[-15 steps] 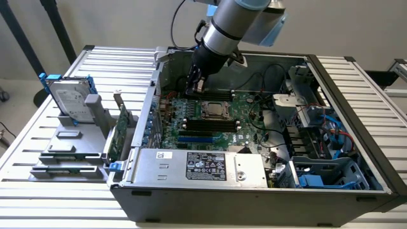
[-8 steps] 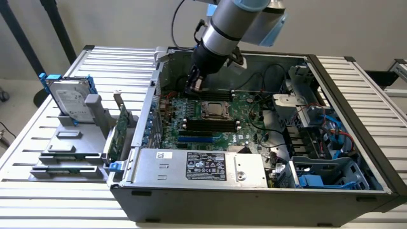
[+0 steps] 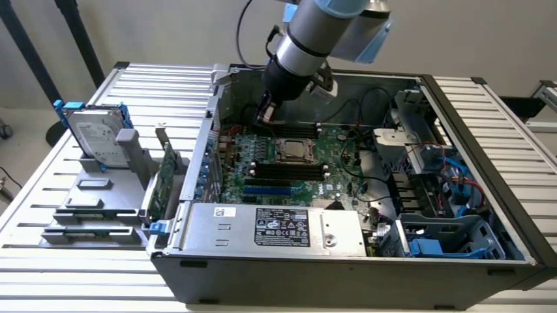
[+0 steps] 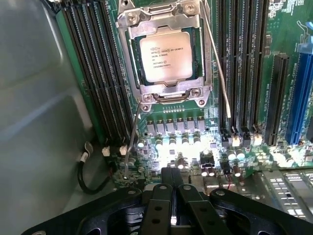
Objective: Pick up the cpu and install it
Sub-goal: 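Install the first cpu locking lever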
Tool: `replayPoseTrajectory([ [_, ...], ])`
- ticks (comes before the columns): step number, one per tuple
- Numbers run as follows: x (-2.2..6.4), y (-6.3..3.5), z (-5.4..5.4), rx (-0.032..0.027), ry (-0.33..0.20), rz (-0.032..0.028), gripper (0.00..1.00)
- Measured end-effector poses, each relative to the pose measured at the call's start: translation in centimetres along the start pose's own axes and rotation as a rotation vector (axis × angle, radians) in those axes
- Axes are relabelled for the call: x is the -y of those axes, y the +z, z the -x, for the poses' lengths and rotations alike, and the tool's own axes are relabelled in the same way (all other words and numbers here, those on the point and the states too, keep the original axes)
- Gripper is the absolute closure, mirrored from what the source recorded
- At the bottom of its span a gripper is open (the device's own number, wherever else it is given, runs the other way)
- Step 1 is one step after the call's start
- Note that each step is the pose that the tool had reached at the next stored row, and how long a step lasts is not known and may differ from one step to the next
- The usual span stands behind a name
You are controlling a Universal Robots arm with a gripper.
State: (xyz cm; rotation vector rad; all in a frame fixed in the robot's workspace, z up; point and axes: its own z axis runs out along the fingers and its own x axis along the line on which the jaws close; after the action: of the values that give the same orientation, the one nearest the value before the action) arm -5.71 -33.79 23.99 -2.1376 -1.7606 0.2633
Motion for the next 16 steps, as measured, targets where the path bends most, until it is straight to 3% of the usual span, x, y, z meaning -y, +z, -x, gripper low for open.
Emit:
replayPoseTrajectory([
  [5, 0.02, 0.01, 0.00, -0.0285, 0.066, 0.0057, 0.89],
  [7, 0.02, 0.01, 0.02, -0.0359, 0.082, 0.0067, 0.89],
  [16, 0.01, 0.01, 0.01, -0.0372, 0.085, 0.0068, 0.89],
])
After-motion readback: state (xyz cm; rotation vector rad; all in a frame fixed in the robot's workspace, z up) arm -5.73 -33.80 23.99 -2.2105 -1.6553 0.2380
